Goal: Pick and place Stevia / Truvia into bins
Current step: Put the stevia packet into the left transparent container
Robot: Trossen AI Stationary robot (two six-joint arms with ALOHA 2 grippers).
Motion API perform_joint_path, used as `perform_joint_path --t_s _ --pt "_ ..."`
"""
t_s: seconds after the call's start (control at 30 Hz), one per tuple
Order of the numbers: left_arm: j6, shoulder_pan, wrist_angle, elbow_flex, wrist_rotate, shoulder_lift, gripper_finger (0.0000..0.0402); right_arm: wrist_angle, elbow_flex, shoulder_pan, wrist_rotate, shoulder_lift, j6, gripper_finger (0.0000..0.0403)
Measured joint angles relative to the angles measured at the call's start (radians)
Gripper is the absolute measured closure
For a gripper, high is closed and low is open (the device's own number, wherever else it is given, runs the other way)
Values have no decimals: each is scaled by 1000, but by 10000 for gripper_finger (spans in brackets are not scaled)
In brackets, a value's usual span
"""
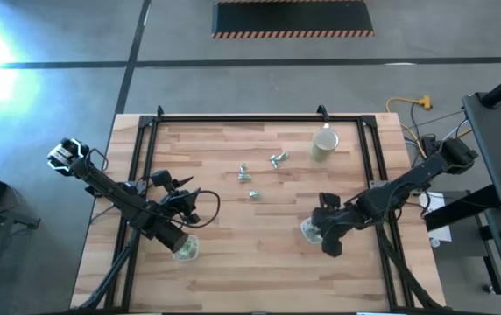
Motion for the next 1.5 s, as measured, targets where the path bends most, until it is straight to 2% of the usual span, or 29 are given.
perform_joint_path --t_s 0.13,0.3,0.5,0.67,0.87,1.0,1.1,1.33,1.5 --pt "26 3 44 0 1 0 217 3 0 0 69 -43 -27 294" --pt "251 32 235 0 59 0 217 18 0 0 177 -71 -112 303" --pt "619 121 613 -45 260 0 217 48 0 0 210 -72 -239 304" --pt "861 242 865 -99 444 13 217 48 0 0 211 -72 -261 305" --pt "988 418 982 -105 685 49 217 47 0 0 211 -72 -269 313" --pt "1041 511 998 -103 783 85 217 49 0 0 211 -72 -281 318" --pt "1074 558 998 -97 818 124 217 52 0 0 211 -71 -289 323" --pt "1170 616 1093 -89 820 241 217 63 0 0 220 -71 -301 331" --pt "1180 649 1145 -89 820 318 217 67 0 0 226 -71 -304 328"
